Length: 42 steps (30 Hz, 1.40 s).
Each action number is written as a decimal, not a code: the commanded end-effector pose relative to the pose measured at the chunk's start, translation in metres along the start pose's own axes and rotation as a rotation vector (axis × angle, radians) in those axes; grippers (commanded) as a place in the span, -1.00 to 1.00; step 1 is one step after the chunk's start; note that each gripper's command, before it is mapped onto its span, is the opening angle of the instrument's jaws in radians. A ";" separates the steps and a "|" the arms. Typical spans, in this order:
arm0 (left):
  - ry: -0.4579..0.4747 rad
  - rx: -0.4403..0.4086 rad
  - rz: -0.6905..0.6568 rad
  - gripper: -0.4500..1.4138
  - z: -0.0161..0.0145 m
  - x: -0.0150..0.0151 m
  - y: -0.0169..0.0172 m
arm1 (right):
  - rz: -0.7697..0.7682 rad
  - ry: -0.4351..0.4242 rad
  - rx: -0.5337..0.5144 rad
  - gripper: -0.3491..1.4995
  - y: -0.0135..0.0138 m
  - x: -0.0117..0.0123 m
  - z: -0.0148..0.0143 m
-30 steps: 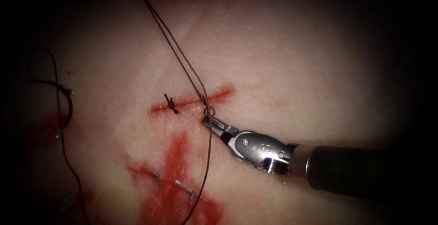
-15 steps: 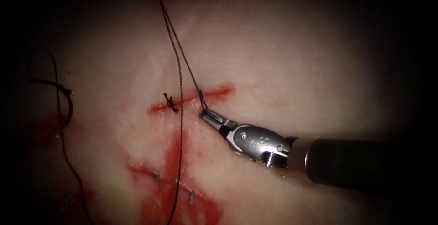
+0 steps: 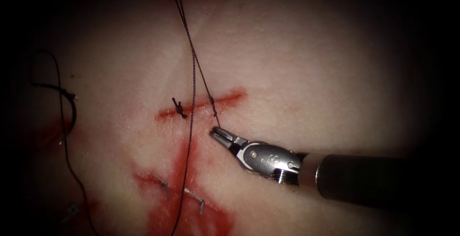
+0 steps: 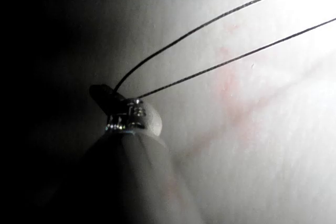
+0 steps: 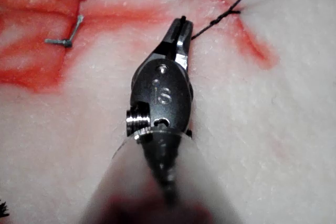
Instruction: Wound Closure
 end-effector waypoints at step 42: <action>0.191 -0.064 -0.228 -1.00 -0.0033 0.0068 0.0036 | 0.163 0.032 0.014 0.91 0.0017 0.0018 0.0004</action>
